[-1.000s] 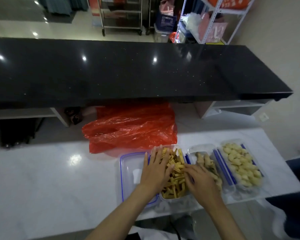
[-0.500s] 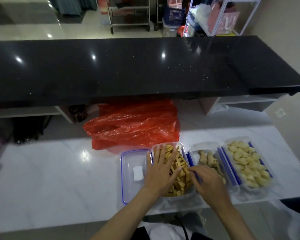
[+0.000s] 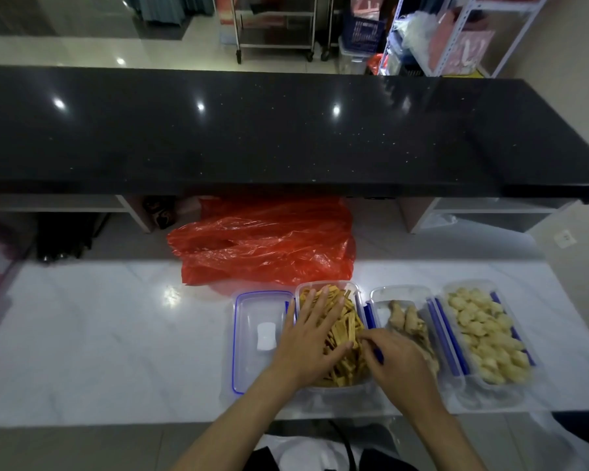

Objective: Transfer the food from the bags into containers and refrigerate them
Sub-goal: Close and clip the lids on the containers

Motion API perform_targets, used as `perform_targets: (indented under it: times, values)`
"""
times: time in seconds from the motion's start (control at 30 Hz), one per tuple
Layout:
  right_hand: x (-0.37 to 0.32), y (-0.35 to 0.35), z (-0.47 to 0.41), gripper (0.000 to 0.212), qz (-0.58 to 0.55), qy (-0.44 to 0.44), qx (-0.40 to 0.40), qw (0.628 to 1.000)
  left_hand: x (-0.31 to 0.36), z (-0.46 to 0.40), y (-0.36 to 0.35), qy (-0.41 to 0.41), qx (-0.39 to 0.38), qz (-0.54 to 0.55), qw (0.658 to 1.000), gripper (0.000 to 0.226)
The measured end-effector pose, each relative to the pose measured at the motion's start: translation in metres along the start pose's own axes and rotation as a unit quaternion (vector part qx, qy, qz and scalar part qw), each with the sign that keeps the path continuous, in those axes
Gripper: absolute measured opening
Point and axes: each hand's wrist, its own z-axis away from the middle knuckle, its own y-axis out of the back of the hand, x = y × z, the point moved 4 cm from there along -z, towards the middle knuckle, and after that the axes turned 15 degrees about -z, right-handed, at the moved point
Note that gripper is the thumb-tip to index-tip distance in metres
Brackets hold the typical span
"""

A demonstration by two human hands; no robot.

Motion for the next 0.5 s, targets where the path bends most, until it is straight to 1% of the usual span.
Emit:
perform_targets:
  times: [0.07, 0.13, 0.27, 0.37, 0.5]
  values:
    - [-0.004, -0.008, 0.003, 0.016, 0.008, -0.01, -0.017, 1.0, -0.008, 0.005, 0.007, -0.009, 0.009, 0.025, 1.0, 0.072]
    - [-0.009, -0.015, 0.007, 0.015, 0.009, -0.021, -0.018, 1.0, -0.022, 0.011, 0.011, 0.004, 0.02, 0.031, 0.999, 0.067]
    - [-0.018, -0.023, 0.007, 0.015, 0.01, -0.008, 0.003, 1.0, -0.06, 0.026, 0.016, 0.087, 0.045, 0.036, 0.994, 0.063]
    - [-0.025, -0.029, 0.002, 0.015, 0.011, -0.004, 0.027, 1.0, -0.089, 0.037, 0.016, 0.155, 0.056, 0.026, 0.986, 0.055]
    - [-0.032, -0.036, -0.001, 0.016, 0.018, -0.009, 0.041, 0.999, -0.116, 0.052, 0.014, 0.228, 0.068, 0.014, 0.971, 0.051]
